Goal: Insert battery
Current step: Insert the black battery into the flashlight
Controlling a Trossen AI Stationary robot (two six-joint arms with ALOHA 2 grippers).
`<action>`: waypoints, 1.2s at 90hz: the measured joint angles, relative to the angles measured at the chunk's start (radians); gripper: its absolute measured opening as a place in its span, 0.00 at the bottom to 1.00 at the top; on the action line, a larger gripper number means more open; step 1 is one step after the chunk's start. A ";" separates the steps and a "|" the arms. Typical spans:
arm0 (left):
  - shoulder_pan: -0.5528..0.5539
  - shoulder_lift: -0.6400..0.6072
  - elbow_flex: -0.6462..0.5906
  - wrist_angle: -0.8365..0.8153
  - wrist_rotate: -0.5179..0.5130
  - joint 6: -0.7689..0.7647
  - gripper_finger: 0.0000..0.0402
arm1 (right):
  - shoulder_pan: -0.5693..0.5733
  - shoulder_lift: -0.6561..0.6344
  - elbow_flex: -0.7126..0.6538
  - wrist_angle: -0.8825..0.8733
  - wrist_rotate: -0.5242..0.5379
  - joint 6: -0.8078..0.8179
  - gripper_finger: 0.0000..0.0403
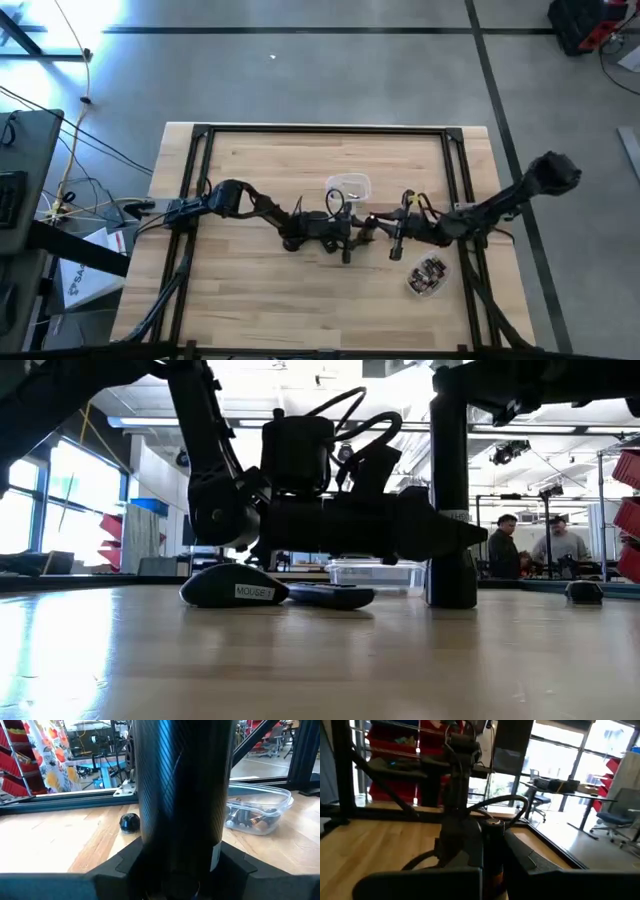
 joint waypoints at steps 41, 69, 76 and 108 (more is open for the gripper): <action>0.001 0.000 -0.001 0.009 -0.002 -0.017 0.38 | -0.033 -0.002 0.002 -0.049 0.021 0.115 0.11; 0.001 0.000 -0.002 0.012 0.000 -0.020 0.38 | -0.036 -0.002 0.005 -0.048 0.029 0.105 0.28; 0.002 0.000 -0.002 0.013 0.001 -0.020 0.38 | -0.033 -0.017 0.018 -0.073 0.028 0.085 0.32; 0.003 0.000 -0.002 0.013 0.000 -0.026 0.38 | 0.006 -0.194 0.100 -0.354 0.037 0.147 0.39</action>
